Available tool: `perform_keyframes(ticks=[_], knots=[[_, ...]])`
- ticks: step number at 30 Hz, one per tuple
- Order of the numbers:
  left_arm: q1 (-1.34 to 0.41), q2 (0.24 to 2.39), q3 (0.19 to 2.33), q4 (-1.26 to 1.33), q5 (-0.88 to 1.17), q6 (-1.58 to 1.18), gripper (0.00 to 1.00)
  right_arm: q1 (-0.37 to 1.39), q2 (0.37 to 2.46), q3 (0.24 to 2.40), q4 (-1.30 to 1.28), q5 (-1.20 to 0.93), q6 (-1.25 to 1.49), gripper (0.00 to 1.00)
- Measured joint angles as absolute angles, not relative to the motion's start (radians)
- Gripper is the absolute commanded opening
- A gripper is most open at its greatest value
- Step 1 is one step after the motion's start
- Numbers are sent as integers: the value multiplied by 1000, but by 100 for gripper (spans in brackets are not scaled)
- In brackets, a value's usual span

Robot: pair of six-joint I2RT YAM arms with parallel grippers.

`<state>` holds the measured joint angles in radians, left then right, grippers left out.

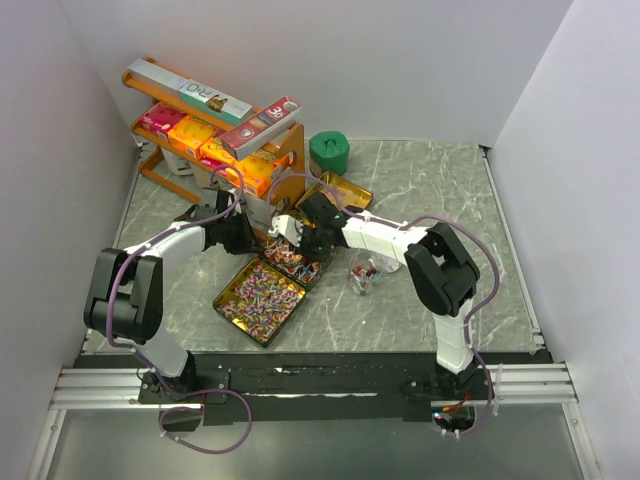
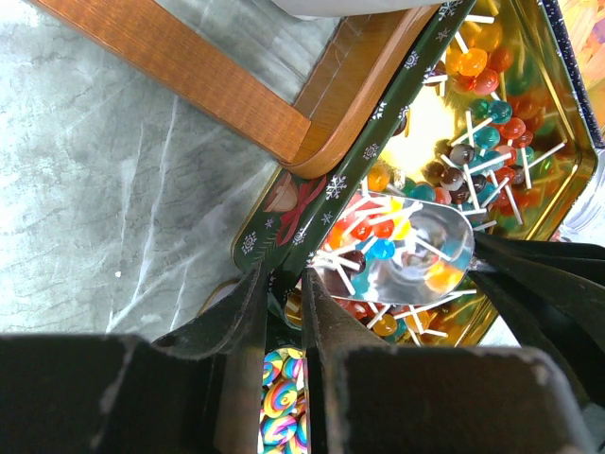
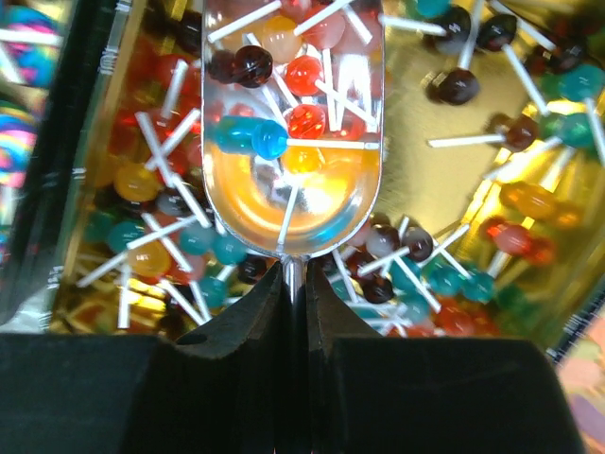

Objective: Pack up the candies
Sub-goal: Scoop the fake candies from the storage box.

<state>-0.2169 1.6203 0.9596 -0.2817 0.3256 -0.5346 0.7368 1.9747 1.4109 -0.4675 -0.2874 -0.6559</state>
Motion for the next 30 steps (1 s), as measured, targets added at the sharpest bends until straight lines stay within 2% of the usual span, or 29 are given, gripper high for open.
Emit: perform_keyframes(ticks=[9,13,21,30], knots=[[-217,1620,960,-282,325,-535,1,804,1983,1433,-506,-47,-747,0],[-217,1620,960,-281,326,-535,1,826,1983,1433,-503,-19,-765,0],[-217,1620,960,-281,326,-535,1,839,1985,1433,-487,-69,-738,0],[-217,1620,960,-281,325,-535,1,787,2012,1474,-528,-224,-558,0]])
